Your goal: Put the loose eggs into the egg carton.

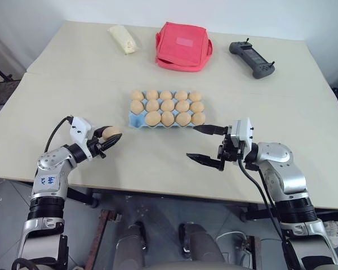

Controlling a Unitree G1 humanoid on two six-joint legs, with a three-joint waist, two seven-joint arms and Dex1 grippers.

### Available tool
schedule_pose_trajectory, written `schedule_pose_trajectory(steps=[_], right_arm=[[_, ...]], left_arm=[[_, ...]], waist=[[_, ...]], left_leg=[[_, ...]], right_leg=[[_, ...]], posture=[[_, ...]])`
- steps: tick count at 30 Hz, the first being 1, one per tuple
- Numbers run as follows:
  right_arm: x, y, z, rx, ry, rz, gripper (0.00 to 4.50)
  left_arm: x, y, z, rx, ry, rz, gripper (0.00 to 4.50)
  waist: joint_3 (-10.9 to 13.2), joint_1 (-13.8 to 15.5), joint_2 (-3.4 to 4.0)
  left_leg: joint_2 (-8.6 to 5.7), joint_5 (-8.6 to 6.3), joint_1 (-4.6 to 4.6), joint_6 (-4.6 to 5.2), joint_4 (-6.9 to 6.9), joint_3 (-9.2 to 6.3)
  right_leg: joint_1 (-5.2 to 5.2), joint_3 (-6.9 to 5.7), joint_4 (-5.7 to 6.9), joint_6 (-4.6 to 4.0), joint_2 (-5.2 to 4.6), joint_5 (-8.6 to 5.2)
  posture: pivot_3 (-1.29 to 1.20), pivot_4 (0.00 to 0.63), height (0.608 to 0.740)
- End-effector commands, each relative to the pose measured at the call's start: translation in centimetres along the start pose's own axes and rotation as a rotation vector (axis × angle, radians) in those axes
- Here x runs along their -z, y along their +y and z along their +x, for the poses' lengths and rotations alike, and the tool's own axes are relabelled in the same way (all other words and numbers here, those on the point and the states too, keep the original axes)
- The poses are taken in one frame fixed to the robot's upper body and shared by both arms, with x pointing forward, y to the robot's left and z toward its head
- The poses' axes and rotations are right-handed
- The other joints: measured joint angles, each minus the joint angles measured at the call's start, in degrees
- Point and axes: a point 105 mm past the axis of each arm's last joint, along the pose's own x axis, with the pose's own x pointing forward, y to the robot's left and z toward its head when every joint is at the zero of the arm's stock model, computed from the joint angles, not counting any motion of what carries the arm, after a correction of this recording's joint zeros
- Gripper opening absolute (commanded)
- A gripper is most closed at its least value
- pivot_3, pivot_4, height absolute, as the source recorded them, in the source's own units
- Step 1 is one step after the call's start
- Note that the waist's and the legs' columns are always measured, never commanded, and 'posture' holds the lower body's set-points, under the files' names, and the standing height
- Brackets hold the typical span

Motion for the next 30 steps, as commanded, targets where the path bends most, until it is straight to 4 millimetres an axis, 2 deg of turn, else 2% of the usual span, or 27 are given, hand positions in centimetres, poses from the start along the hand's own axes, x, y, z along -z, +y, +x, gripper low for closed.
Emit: schedule_pose_trajectory(steps=[1,5,10,11,15,17,23,26,30], right_arm=[[-1.1,0.1,0.2,-0.006,-0.036,-0.03,4.5],[-0.9,0.2,0.4,-0.008,-0.038,-0.028,4.5],[-1.0,0.2,0.7,-0.009,-0.046,-0.029,4.5],[-1.1,0.2,0.8,-0.007,-0.048,-0.029,4.5],[-1.2,0.2,0.8,0.001,-0.055,-0.034,4.5],[-1.2,0.2,0.6,0.007,-0.056,-0.035,4.5],[-1.1,0.1,0.4,0.017,-0.056,-0.032,4.5],[-1.0,0.1,0.3,0.016,-0.05,-0.027,4.5],[-0.6,-0.1,-0.3,0.014,-0.022,-0.022,4.5]], left_arm=[[-4.8,-1.1,1.9,0.051,-0.152,0.055,1.98],[-6.2,-1.3,4.4,0.054,-0.197,0.061,1.98],[-5.5,-0.8,6.9,0.039,-0.177,0.0,1.98],[-5.4,-0.7,7.3,0.041,-0.178,-0.015,2.57],[-5.0,-1.5,7.7,0.089,-0.171,-0.005,3.82],[-4.9,-1.1,7.0,0.073,-0.166,0.019,4.44],[-5.4,0.2,2.4,0.051,-0.17,0.087,4.48],[-4.6,0.3,-0.3,0.051,-0.122,0.116,4.48],[-2.7,0.0,-3.4,0.076,0.001,0.171,4.48]], waist=[[0.0,0.3,0.0],[0.0,0.5,0.0],[0.0,0.1,0.0],[0.0,0.0,0.0],[0.0,0.1,-0.01],[0.0,0.1,-0.01],[0.0,-0.2,0.0],[0.0,0.0,0.0],[0.0,-0.1,0.0]], left_leg=[[-0.01,0.0,0.0,0.01,0.0,0.0],[-0.12,0.03,-0.05,0.05,0.09,-0.09],[-0.22,0.05,-0.01,0.08,0.22,-0.07],[-0.2,0.06,-0.01,0.09,0.22,-0.07],[-0.02,0.19,-0.05,0.14,0.21,-0.13],[0.02,0.22,-0.06,0.08,0.19,-0.13],[0.22,0.21,0.01,-0.07,0.15,-0.06],[0.28,0.23,0.03,-0.12,0.14,-0.09],[0.26,0.07,0.04,-0.34,0.14,-0.08]], right_leg=[[0.01,-0.02,0.0,0.0,-0.01,0.0],[0.07,-0.11,-0.01,0.03,0.01,0.02],[0.1,-0.05,0.02,0.11,0.09,0.06],[0.08,-0.04,0.02,0.12,0.14,0.07],[0.02,-0.06,0.05,0.11,0.36,0.06],[0.01,-0.06,0.05,0.11,0.43,0.06],[-0.01,0.05,0.14,0.05,0.62,0.03],[-0.06,0.01,0.24,-0.04,0.65,-0.02],[-0.05,0.01,0.24,-0.07,0.53,-0.03]], posture=[[0.0,0.15,0.74],[0.0,0.15,0.74],[0.0,0.15,0.74],[0.0,0.15,0.74],[0.0,0.15,0.74],[0.0,0.15,0.74],[0.0,0.15,0.74],[0.0,0.15,0.74],[0.0,0.15,0.74]])
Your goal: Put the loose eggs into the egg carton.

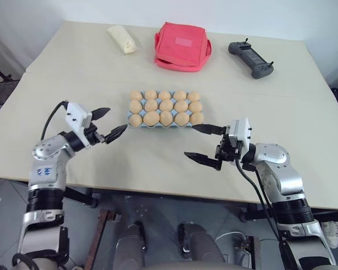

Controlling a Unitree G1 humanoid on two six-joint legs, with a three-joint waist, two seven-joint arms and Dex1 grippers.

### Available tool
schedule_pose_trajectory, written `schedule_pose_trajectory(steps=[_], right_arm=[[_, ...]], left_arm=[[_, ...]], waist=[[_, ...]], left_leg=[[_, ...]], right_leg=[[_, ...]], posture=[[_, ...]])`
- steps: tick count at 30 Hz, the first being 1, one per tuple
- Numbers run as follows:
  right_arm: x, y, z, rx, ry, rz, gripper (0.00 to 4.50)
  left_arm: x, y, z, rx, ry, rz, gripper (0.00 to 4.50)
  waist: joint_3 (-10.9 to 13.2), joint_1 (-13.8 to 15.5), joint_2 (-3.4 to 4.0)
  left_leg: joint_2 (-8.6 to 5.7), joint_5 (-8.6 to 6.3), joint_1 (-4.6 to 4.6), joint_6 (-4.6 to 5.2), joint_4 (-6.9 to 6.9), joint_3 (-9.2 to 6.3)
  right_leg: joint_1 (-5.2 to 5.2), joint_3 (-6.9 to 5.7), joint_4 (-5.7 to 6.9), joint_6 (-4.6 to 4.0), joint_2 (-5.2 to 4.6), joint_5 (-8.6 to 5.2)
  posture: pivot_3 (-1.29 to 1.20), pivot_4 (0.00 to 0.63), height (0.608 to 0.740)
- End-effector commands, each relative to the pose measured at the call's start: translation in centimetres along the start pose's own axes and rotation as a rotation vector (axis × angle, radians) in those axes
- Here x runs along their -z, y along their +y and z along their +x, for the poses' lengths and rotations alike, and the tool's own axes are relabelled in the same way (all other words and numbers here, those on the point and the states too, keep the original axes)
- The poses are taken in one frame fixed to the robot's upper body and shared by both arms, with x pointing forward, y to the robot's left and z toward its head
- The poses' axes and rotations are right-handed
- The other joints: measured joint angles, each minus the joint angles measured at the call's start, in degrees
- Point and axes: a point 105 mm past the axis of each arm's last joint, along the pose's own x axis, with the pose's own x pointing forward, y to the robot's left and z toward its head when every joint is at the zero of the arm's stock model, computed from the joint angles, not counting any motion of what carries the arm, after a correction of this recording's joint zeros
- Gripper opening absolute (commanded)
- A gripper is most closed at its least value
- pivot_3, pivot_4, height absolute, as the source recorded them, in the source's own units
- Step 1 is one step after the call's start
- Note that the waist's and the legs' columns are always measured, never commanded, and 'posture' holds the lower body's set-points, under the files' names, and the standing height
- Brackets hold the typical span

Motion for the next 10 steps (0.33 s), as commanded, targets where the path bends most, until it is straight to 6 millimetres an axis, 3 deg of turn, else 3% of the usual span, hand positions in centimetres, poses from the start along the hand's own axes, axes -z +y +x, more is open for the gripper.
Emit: schedule_pose_trajectory(steps=[1,6,8,10], right_arm=[[-0.5,-0.4,-0.9,0.003,0.007,-0.029,4.5],[-0.1,-1.1,-2.1,0.029,0.043,-0.025,4.5],[0.0,-1.3,-2.4,0.046,0.049,-0.027,4.5],[0.0,-1.6,-2.5,0.068,0.05,-0.03,4.5]], left_arm=[[-0.5,-0.1,-1.9,0.025,0.031,0.063,4.48],[-0.7,0.3,-2.9,0.016,0.046,0.061,4.48],[-0.7,0.2,-2.9,0.016,0.049,0.068,4.48],[-0.5,0.2,-2.9,0.008,0.069,0.089,4.48]], waist=[[0.0,0.0,0.0],[0.0,0.1,0.0],[0.0,0.0,0.0],[0.0,0.0,0.0]], left_leg=[[0.03,-0.01,0.0,0.01,-0.01,0.0],[-0.09,0.0,-0.01,0.08,-0.14,-0.08],[-0.24,-0.02,-0.01,0.14,-0.21,-0.06],[-0.27,-0.01,-0.03,0.27,-0.21,0.0]], right_leg=[[-0.01,0.0,0.0,-0.01,-0.07,-0.01],[0.01,-0.15,-0.05,-0.17,-0.53,-0.09],[0.05,-0.15,-0.13,-0.9,-0.69,-0.48],[0.08,-0.15,-0.16,-0.93,-0.71,-0.5]], posture=[[0.0,0.15,0.74],[0.0,0.15,0.74],[0.0,0.15,0.74],[0.0,0.15,0.74]])
